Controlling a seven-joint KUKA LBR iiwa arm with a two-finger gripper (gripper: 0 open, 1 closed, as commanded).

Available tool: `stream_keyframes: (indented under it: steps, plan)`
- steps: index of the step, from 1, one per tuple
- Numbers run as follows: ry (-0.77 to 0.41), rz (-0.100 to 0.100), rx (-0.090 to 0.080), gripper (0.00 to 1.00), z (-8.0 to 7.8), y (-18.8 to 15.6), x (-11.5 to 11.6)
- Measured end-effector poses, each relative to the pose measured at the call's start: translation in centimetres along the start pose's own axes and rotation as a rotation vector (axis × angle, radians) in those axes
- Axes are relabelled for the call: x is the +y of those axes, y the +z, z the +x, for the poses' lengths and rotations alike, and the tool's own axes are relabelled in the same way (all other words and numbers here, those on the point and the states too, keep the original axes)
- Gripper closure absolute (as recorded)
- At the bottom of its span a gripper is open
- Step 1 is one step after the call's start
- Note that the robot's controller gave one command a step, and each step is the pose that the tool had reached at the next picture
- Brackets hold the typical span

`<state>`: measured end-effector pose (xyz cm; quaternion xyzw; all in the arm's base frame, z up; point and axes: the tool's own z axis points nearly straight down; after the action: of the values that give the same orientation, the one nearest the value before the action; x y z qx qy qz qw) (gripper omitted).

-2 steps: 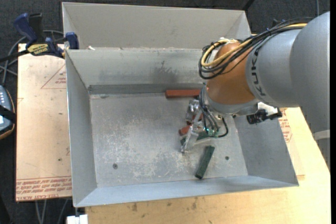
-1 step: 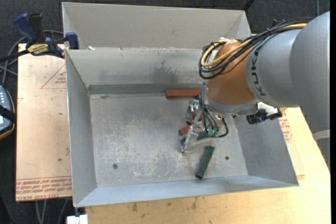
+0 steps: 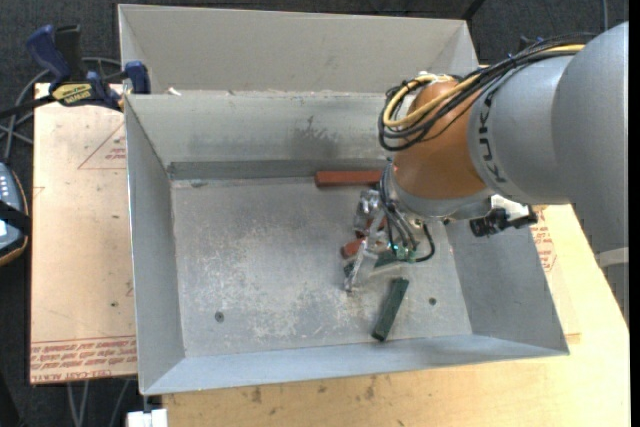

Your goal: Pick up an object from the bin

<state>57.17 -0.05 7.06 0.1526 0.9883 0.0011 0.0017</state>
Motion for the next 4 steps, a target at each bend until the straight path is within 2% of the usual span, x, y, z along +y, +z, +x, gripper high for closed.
stream_keyframes:
  steps: [2,3,4]
  plan:
    - [0.0,0.0,0.0,0.0,0.0,0.0,0.0]
    - [-0.468,0.001,-0.001,0.0,1.0,0.0,1.6]
    - [-0.858,0.002,-0.003,0.0,-5.2,0.0,-1.3]
